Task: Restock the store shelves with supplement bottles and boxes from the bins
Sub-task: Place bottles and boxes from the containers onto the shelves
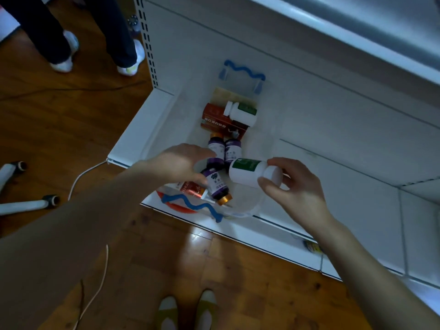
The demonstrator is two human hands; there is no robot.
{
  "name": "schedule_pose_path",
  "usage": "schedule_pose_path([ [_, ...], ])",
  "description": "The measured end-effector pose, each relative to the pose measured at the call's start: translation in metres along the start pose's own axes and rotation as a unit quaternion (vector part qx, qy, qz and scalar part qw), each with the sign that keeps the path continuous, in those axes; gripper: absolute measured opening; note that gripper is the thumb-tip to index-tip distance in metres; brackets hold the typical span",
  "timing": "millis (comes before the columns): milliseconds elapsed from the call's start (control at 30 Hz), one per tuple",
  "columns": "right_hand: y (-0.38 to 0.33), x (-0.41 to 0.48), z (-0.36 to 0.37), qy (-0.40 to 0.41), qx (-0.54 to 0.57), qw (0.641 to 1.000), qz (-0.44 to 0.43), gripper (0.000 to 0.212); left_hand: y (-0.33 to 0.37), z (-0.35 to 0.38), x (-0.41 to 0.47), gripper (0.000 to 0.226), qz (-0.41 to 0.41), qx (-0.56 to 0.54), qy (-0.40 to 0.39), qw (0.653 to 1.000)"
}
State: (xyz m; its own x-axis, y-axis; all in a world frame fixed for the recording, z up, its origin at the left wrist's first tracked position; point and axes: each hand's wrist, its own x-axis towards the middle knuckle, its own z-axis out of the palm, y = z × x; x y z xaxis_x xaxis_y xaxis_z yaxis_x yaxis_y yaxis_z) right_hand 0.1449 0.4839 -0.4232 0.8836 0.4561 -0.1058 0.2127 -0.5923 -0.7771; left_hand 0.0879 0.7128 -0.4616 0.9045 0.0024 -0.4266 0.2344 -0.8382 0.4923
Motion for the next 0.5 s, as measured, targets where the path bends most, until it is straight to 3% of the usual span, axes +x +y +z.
schedule_pose_path([
  [367,0.011,-0.004,0.007,0.028,-0.027,0.997,-0.068,0.031,-0.031,0.019,0.041,0.065,-0.008,0.155,-0.21,0.965],
  [500,0.012,-0.004,0.007,0.023,-0.03,0.997,-0.074,0.031,-0.036,0.025,0.049,0.06,-0.001,0.205,-0.245,0.948],
])
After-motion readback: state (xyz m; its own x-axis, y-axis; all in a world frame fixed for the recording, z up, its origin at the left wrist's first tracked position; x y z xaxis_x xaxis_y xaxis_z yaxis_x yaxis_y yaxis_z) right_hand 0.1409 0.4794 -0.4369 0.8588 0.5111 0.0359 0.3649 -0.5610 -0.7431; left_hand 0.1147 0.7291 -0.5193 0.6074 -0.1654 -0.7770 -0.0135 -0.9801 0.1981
